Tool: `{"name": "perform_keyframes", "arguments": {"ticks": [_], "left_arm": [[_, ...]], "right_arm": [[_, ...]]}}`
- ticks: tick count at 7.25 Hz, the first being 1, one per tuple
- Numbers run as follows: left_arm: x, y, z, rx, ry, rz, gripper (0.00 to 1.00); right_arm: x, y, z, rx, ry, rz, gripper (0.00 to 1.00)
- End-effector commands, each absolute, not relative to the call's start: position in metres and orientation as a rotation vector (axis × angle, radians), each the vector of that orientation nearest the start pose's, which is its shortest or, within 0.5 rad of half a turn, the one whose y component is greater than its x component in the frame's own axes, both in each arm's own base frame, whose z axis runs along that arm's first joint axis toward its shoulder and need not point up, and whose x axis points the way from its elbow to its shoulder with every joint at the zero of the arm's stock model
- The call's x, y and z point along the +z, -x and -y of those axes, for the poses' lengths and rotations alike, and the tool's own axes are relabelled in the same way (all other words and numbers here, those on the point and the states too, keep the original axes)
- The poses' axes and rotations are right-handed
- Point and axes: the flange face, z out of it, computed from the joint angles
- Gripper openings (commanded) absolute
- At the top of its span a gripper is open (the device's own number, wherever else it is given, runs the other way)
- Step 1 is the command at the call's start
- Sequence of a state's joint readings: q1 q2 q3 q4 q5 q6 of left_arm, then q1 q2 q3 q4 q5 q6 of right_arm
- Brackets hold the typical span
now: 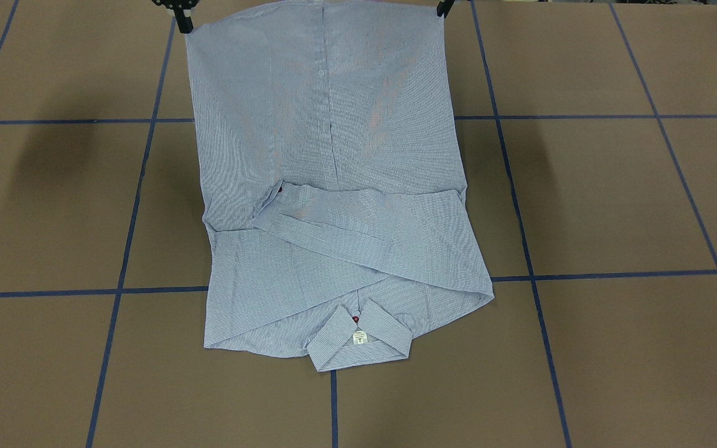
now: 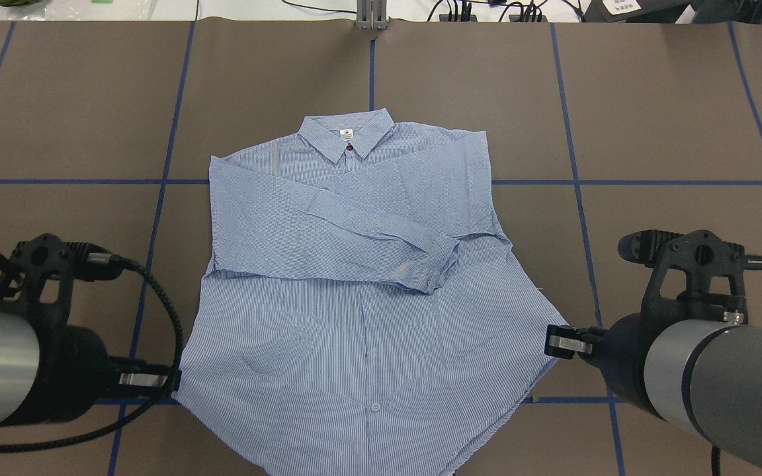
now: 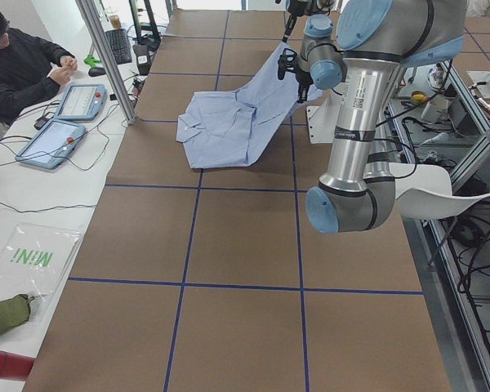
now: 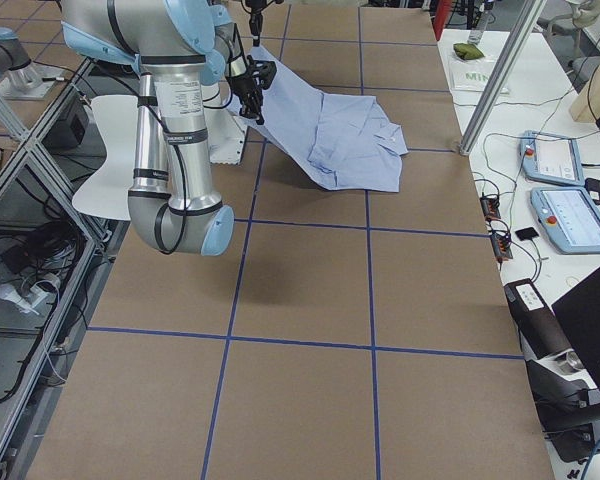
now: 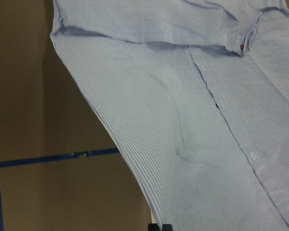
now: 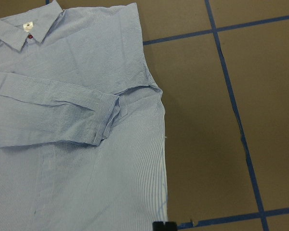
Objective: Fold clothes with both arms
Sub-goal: 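Lift the hem with both grippers and fold it toward the collar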
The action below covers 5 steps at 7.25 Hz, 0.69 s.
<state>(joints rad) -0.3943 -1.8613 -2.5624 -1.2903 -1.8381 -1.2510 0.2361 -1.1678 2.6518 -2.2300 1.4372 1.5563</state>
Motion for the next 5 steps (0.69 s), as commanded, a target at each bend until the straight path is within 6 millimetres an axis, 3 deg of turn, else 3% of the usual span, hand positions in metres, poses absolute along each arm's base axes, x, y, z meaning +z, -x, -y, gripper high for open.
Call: {"name": "perform_keyframes", "arguments": {"ticks": [1,2,3,5], "left_arm": [[0.176,-0.305,0.315,0.035,-0.223,-0.904,0.0],[0.186,-0.29,0.35,0.019,-0.271,-0.853,0.0],[0.182,-0.286,0.386,-0.005,-0.31,-0.825,0.0],[0.172,-0.31,0.437,-0.048,-0.354,-0.765,0.0]], "right_arm": [[0.146,0.324,0.275,0.258,-0.32,0.77,0.0],[0.152,0.337,0.31,0.293,-0.353,0.761,0.0],[0.157,0.349,0.342,0.322,-0.385,0.774,0.0],[0.154,0.332,0.385,0.339,-0.437,0.789,0.0]]}}
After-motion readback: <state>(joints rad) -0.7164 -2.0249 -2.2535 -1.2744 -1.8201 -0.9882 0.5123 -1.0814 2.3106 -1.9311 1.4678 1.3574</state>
